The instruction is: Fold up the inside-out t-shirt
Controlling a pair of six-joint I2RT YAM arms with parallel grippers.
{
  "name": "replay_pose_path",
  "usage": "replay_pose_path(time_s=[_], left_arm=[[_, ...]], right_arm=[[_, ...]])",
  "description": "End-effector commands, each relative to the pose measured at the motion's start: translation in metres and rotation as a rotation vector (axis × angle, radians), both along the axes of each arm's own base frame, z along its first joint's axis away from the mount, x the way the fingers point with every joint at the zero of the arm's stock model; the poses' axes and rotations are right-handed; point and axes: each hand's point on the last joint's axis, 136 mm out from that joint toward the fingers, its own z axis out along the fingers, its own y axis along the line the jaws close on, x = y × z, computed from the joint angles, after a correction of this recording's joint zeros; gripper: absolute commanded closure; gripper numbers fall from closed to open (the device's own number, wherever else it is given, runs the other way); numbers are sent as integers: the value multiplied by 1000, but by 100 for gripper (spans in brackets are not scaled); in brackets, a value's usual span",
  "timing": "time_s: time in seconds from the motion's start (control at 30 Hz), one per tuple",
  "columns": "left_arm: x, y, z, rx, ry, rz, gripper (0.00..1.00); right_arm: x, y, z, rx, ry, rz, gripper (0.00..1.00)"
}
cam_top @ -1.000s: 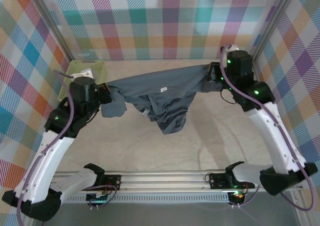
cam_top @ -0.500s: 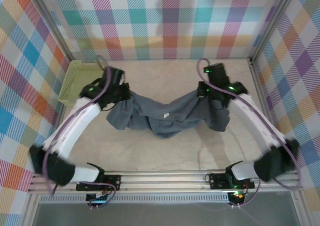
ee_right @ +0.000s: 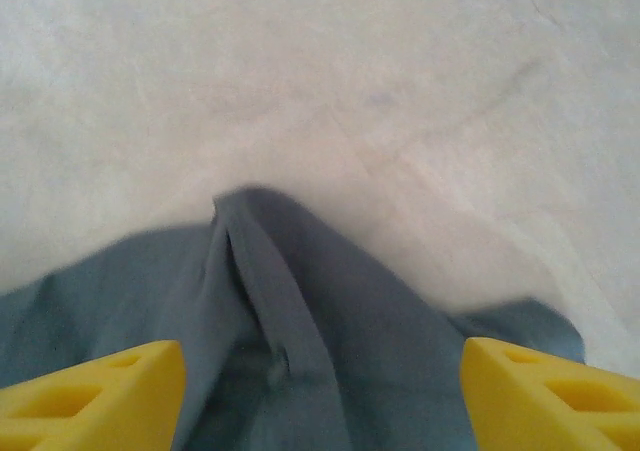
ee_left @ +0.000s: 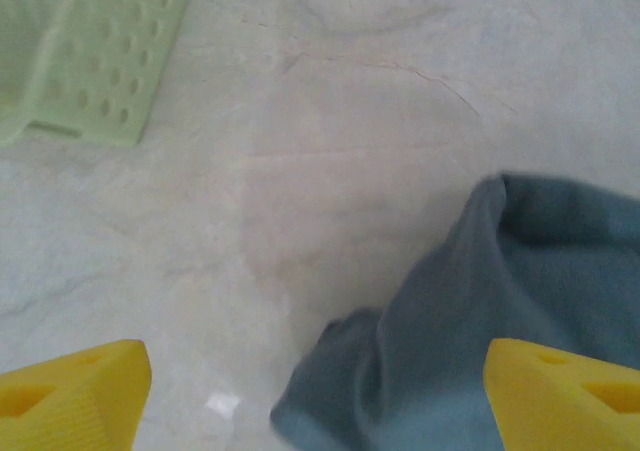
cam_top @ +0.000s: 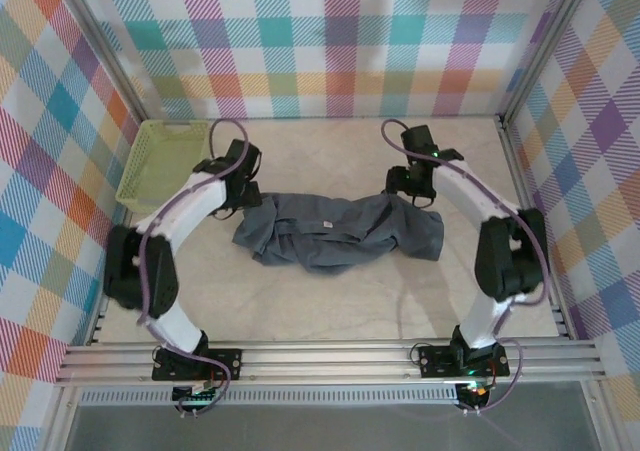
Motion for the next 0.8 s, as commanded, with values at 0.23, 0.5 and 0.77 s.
replay_pose_path(time_s=[0.23,0.5,0.77], left_arm=[[-39,-64,-24,-211,1,-183,13],[-15,-84,-44,-155,42,-219,19],[0,-59,-60,18,72,-155,49]], right_arm=[[-42,2,-31,113,68,-15,28],[-47,-8,-48,129,95,-63,29],[-41,-28,-69,105,148,-149,29]])
